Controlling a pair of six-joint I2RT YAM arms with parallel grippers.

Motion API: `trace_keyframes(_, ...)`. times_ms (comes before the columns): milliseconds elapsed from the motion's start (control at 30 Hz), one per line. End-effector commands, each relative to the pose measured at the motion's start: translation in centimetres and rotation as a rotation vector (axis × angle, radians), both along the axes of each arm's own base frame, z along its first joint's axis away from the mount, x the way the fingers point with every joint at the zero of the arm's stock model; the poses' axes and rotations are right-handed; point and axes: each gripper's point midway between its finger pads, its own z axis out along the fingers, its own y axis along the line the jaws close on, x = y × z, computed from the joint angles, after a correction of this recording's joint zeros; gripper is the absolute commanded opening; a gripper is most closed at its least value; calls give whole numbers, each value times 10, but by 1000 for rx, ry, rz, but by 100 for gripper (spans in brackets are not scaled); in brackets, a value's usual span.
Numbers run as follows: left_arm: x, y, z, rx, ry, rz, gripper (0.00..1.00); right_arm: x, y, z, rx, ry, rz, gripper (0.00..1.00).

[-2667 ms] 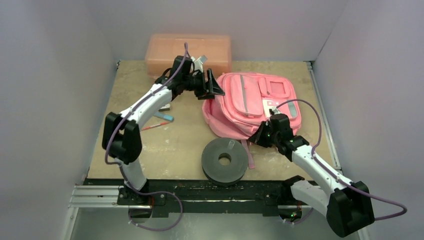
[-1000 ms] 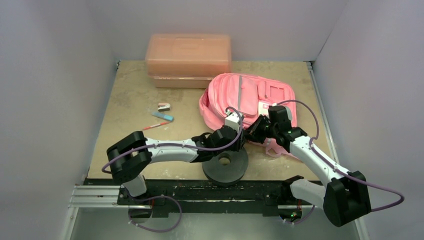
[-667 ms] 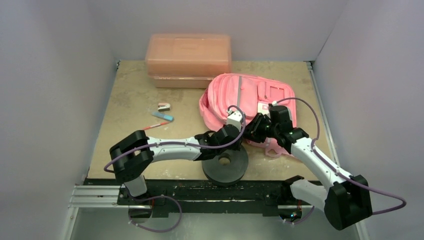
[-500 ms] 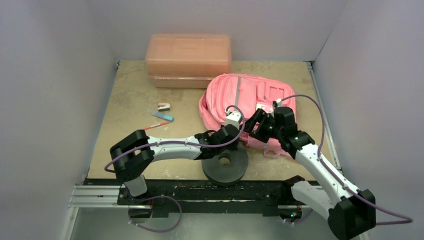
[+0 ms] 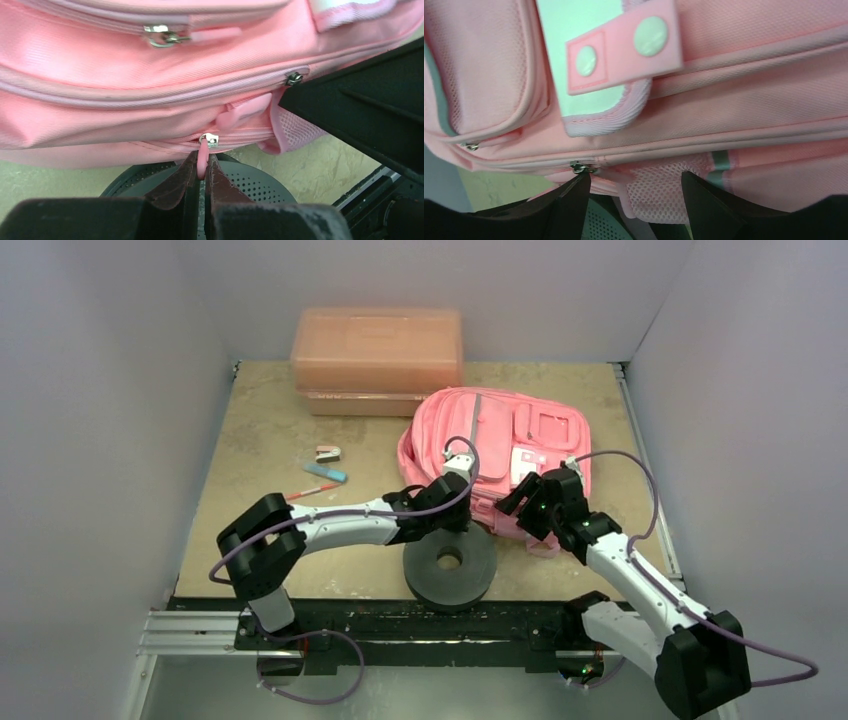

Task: Pack the student bag
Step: Zip the student bag at the center of the board.

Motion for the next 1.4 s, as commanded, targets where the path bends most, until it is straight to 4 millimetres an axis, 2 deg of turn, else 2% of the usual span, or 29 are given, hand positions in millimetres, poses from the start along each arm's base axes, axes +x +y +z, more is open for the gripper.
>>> trace_keyframes(0,27,32,-1,47,48,147,0,17,-41,-17,-96,3,-242,69)
trace_keyframes(100,37,55,1,58,59,206,0,29,-67,-25,-147,8,-339,67)
trace_keyframes(200,46,75,10,41,40,231,0,43,-104,-24,-234,15,-407,66)
trace_keyframes(233,50,74,16,1,34,205,0,46,-117,-22,-282,24,-426,65)
trace_keyframes(300,55,69,25,-84,71,116,0,54,-138,-4,-390,8,-441,62)
trace_keyframes(367,54,54,37,-183,131,5,0,66,-146,20,-482,-54,-392,63)
trace_keyframes(433,50,37,55,-266,140,-88,0,74,-139,38,-518,-103,-274,65)
trace_keyframes(500,46,24,72,-320,156,-147,0,79,-122,60,-503,-166,-143,66)
trace_keyframes(567,45,14,91,-370,169,-180,0,75,-106,82,-500,-243,-46,66)
trace_keyframes(700,43,4,129,-437,175,-215,0,62,-53,132,-504,-486,213,67)
trace_keyframes(767,42,2,146,-446,172,-226,0,52,-21,143,-514,-574,365,68)
trace_keyframes(867,38,4,161,-452,178,-233,0,40,14,143,-532,-659,507,68)
trace_keyframes(967,30,4,175,-485,192,-249,0,28,37,146,-540,-781,591,68)
trace_keyframes(1100,22,8,186,-510,200,-256,0,22,48,154,-539,-872,624,67)
trace_keyframes(1233,19,12,193,-514,189,-254,0,27,57,141,-586,-826,677,64)
trace_keyframes(1367,17,11,194,-524,193,-261,0,35,56,127,-664,-780,691,63)
